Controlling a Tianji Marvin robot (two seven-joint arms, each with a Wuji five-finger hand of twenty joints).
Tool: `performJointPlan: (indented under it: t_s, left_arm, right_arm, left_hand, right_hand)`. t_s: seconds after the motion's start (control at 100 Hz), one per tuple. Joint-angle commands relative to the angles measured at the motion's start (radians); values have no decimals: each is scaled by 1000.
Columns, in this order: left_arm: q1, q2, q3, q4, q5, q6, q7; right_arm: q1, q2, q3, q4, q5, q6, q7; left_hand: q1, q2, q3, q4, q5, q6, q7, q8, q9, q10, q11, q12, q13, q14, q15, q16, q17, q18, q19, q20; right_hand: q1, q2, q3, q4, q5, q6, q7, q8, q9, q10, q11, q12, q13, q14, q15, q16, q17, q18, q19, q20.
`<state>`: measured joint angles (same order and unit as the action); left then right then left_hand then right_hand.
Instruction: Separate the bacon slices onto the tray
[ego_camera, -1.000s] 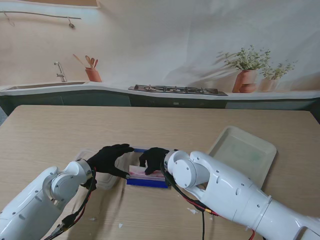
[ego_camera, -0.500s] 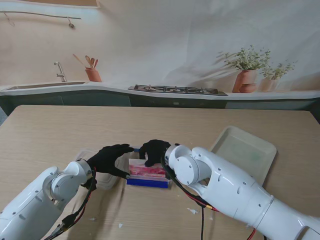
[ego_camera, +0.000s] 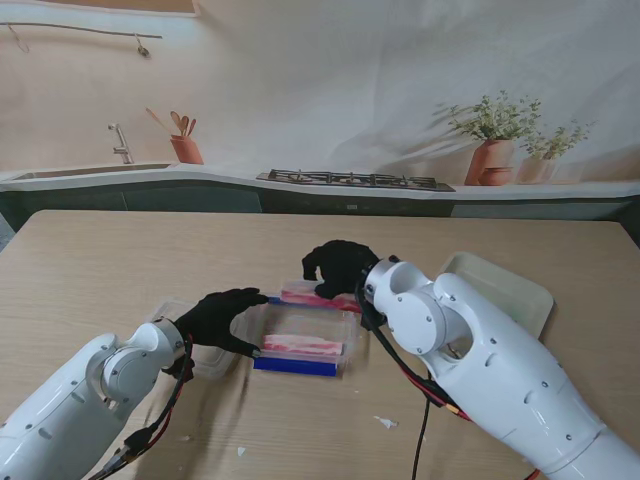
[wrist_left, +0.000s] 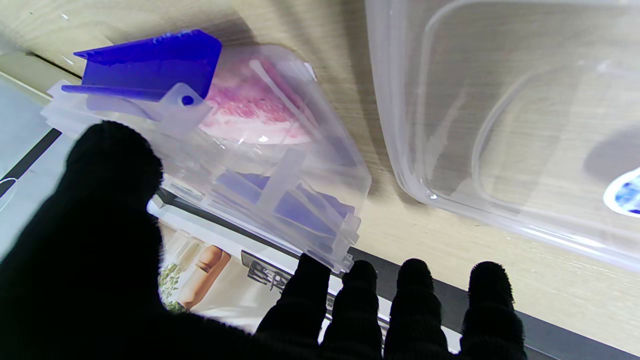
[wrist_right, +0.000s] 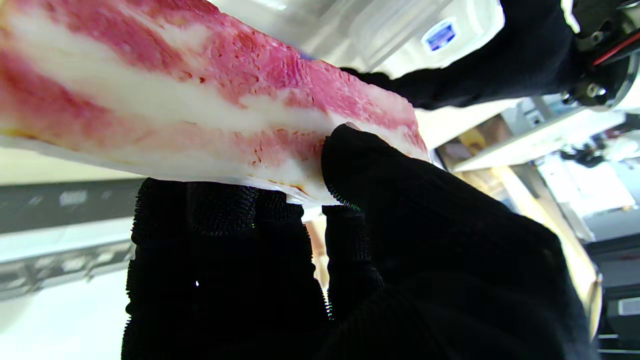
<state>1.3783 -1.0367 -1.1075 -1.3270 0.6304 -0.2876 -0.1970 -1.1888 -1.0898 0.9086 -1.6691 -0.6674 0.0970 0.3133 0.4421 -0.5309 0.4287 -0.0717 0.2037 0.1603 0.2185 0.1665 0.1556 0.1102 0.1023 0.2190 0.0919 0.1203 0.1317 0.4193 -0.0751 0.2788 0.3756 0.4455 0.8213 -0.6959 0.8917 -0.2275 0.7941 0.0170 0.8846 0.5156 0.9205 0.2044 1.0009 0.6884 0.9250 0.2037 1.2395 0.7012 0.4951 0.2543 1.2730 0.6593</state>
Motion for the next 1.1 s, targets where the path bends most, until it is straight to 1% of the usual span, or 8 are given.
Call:
performJointPlan:
  t_s: [0.0, 0.11, 0.24, 0.48, 0.71, 0.82, 0.95, 1.09]
  left_arm:
    - [11, -7, 14, 17, 6, 7, -19]
    - [10, -6, 13, 17, 6, 5, -20]
    - [11, -6, 10, 14, 8, 5, -21]
    - [7, -6, 16, 16, 5, 5, -23]
    - [3, -7, 22, 17, 5, 7, -21]
    - [-3, -8, 31, 25, 4, 9, -18]
    - [-5, -9, 37, 30, 1, 7, -14]
    - [-5, -9, 38, 30, -1, 10, -14]
  right_arm:
    - [-37, 33, 54, -29, -18, -7, 23]
    - [-123, 48, 181, -82, -90, -23, 60]
    - [-227, 53, 313, -126, -157, -30, 62]
    - [-381, 50, 464, -147, -237, -8, 19]
    - [-448, 48, 506, -131, -275, 27, -4]
    - [-469, 44, 493, -140, -282, 94, -18]
    - [-474, 42, 472, -128, -281, 144, -25]
    - [-478, 41, 463, -102, -268, 158, -44]
  left_hand:
    - [110, -13, 86, 7, 0, 6, 5, 3, 8, -30, 20, -7, -41, -12, -14, -8, -4, -14, -10, 3]
    - [110, -12, 85, 7, 0, 6, 5, 3, 8, -30, 20, -7, -40, -12, -14, -8, -5, -13, -11, 3]
    - [111, -10, 84, 7, 0, 5, 4, 3, 8, -31, 21, -7, -41, -12, -14, -8, -5, -13, -11, 3]
    - [110, -10, 83, 7, 0, 6, 4, 3, 8, -31, 20, -7, -40, -12, -14, -8, -4, -13, -11, 3]
    - [109, -5, 82, 8, 1, 7, 5, 4, 8, -30, 20, -7, -40, -12, -14, -8, -4, -13, -11, 4]
    - [109, -1, 79, 8, -1, 6, 5, 3, 7, -30, 19, -7, -41, -12, -15, -8, -5, -13, -12, 4]
    - [109, 2, 75, 9, -1, 6, 4, 3, 8, -32, 19, -7, -41, -13, -15, -8, -4, -14, -11, 4]
    - [110, 3, 72, 9, -1, 7, 4, 3, 8, -30, 19, -6, -41, -12, -14, -7, -5, -13, -11, 4]
  right_hand:
    - [82, 0, 71, -7, 46, -33, 78, 50, 11, 33, 19, 15, 51, 16, 53, 24, 5, 15, 53, 38]
    - [82, 5, 68, -8, 42, -28, 77, 54, 6, 35, 19, 19, 47, 18, 52, 27, 4, 16, 51, 42]
    - [82, 15, 62, -7, 32, -24, 74, 61, -4, 34, 22, 22, 39, 16, 51, 30, -2, 17, 47, 45]
    - [88, 33, 50, -3, 22, -19, 71, 71, -21, 39, 31, 28, 24, 22, 56, 36, -18, 19, 46, 54]
    - [92, 54, 37, 0, 7, -22, 69, 84, -38, 40, 38, 32, 12, 25, 60, 39, -31, 17, 49, 61]
    - [97, 78, 24, -1, -6, -36, 68, 101, -53, 39, 42, 38, -3, 29, 59, 41, -44, 16, 47, 65]
    - [99, 97, 14, -1, -18, -39, 66, 114, -70, 37, 46, 44, -18, 29, 59, 42, -58, 11, 45, 68]
    - [102, 110, 3, 2, -29, -37, 64, 124, -85, 32, 49, 46, -35, 28, 58, 43, -75, 4, 42, 69]
